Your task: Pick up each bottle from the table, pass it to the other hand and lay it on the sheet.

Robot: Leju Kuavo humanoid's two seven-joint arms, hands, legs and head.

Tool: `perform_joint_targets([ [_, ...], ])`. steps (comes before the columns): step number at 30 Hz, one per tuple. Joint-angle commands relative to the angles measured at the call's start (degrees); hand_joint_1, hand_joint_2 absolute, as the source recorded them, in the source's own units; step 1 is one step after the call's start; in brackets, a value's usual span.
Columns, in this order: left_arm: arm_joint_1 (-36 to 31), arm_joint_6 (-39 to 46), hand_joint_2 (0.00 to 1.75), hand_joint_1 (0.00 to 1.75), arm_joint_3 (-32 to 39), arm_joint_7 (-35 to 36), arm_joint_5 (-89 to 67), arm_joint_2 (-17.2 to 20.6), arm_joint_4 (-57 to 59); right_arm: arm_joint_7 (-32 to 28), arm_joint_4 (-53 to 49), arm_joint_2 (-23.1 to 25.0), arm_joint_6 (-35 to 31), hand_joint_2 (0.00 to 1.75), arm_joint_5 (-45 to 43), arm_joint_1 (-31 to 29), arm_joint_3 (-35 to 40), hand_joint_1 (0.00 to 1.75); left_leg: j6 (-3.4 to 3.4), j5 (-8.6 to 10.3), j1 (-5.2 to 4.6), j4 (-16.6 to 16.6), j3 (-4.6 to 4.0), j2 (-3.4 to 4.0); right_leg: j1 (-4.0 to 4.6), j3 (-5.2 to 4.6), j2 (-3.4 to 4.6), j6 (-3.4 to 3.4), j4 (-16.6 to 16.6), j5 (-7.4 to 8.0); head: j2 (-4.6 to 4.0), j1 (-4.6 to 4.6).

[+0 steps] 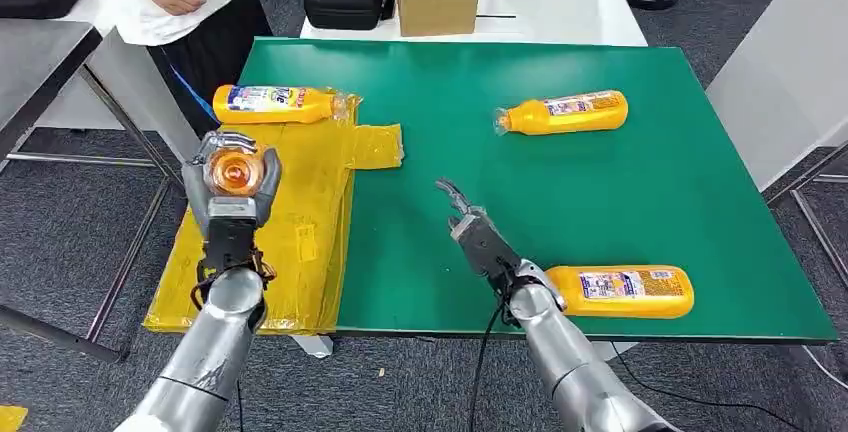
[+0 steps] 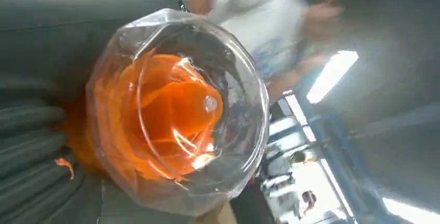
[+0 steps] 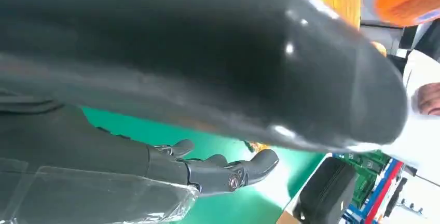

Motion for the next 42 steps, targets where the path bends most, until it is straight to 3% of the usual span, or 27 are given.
perform_joint_targets([
  [1, 2.42, 0.79, 1.75, 1.75, 12.92, 7.64, -39.96, -4.93, -3.26, 0.98, -2.95, -2.47, -0.33, 0.00, -0.20, 1.00, -3.62, 0.00, -0.12, -0.18, 0.10, 0.03, 0.33, 0.03, 0.11, 0.37, -0.02, -0.11, -0.04, -0.15, 0.00, 0.02],
  [8, 4.81, -2.45, 1.75, 1.75, -0.65, 28.45, -57.74, 2.24, -2.70, 2.29, -6.72, -4.39, 0.67, 0.00, 0.93, 2.67, -5.99, 0.00, -0.08, -0.04, 0.00, -0.05, 0.14, -0.04, 0.01, 0.14, -0.08, -0.08, -0.04, -0.06, 0.00, 0.00],
  [10, 5.59, -7.93, 1.75, 1.75, -2.88, 35.74, -65.02, 4.07, -2.49, 2.47, -8.06, -4.82, 0.97, 0.00, 1.41, 2.99, -6.73, 0.00, -0.10, -0.08, 0.02, -0.03, 0.19, -0.05, 0.04, 0.19, -0.08, -0.10, -0.04, -0.09, 0.00, 0.00],
  [13, 7.14, -15.65, 1.75, 1.75, -4.65, 41.08, -67.86, 5.60, -2.35, 2.71, -10.14, -4.95, 1.23, 0.00, 1.79, 2.86, -8.21, 0.00, -0.08, -0.08, 0.00, -0.05, 0.17, 0.05, 0.01, 0.14, 0.01, -0.07, -0.04, -0.06, 0.00, 0.02],
  [17, 8.73, -18.00, 1.75, 1.75, -5.33, 42.39, -68.57, 5.99, -1.43, 3.45, -13.66, -5.19, 1.75, 0.00, 2.29, 3.60, -9.49, 0.00, -0.12, -0.13, 0.02, -0.04, 0.27, 0.07, 0.03, 0.24, 0.01, -0.11, -0.03, -0.12, 0.00, 0.00],
  [22, 8.15, -21.60, 1.75, 1.75, -11.72, 46.90, -68.69, 9.20, -2.36, 3.78, -16.61, -5.79, 2.95, 0.00, 1.90, 5.04, -10.55, 0.00, -0.07, -0.07, 0.02, -0.04, 0.11, -0.04, 0.03, 0.10, -0.06, -0.07, -0.05, -0.07, 0.00, 0.02],
  [28, 6.94, -25.62, 1.75, 1.75, -14.87, 48.46, -68.69, 9.26, 1.43, 4.24, -16.88, -5.88, 3.70, 0.00, 2.39, 4.96, -11.23, 0.00, -0.09, -0.09, 0.02, -0.02, 0.16, -0.01, 0.02, 0.16, -0.05, -0.09, -0.02, -0.10, 0.00, 0.00],
  [42, 7.24, -27.49, 1.75, 1.75, -12.41, 47.44, -68.69, 6.94, 6.92, 4.16, -15.97, -5.38, 3.56, 0.00, 2.96, 3.72, -11.24, 0.00, -0.09, -0.10, 0.03, -0.02, 0.15, 0.05, 0.04, 0.13, 0.01, -0.08, -0.03, -0.08, 0.00, 0.00],
])
